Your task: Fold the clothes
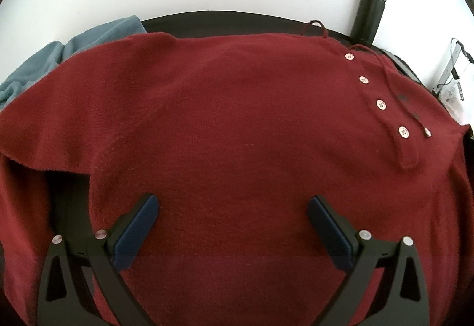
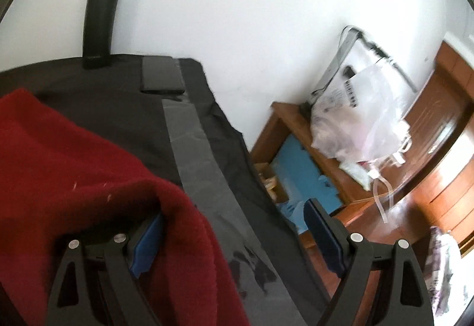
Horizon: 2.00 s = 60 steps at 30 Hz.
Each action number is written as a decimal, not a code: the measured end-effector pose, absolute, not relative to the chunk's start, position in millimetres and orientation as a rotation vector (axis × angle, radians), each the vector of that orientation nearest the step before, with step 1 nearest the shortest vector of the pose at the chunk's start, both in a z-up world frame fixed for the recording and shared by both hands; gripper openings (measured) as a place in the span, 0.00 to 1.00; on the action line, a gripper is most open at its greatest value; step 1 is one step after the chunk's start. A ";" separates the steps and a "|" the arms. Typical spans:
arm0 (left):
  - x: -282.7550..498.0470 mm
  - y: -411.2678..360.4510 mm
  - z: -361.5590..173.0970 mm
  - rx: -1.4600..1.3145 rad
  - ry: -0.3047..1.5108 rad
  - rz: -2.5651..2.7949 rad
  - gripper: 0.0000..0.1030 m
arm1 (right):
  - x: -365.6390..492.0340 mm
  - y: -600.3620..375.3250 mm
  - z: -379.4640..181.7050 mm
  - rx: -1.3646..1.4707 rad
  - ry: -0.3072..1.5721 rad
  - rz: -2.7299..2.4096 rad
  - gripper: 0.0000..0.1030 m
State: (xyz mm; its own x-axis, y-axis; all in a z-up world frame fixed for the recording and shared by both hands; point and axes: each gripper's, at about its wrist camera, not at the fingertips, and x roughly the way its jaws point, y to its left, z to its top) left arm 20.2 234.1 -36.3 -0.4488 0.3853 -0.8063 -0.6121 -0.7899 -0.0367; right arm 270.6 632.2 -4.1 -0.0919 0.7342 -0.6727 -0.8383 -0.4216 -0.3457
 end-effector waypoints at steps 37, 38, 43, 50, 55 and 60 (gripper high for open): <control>56.8 193.1 -33.1 -1.073 0.417 2.069 1.00 | 303.0 368.3 -31.9 -1.348 -0.255 2.033 0.87; 56.5 191.1 -33.0 -1.075 0.408 2.067 1.00 | 311.3 375.1 -31.0 -1.340 -0.217 2.020 0.87; 64.9 185.3 -33.1 -1.064 0.452 2.060 1.00 | 333.6 385.4 -30.0 -1.320 -0.193 1.933 0.87; 86.3 162.4 -32.6 -1.043 0.489 2.024 1.00 | 327.9 352.7 -3.4 -1.215 -0.177 2.022 0.87; 95.8 159.8 -32.2 -1.030 0.489 2.011 1.00 | 291.0 322.4 6.0 -1.183 -0.063 2.353 0.87; 99.0 152.7 -32.2 -1.040 0.469 2.008 1.00 | 253.7 323.5 -20.7 -1.294 0.056 2.463 0.87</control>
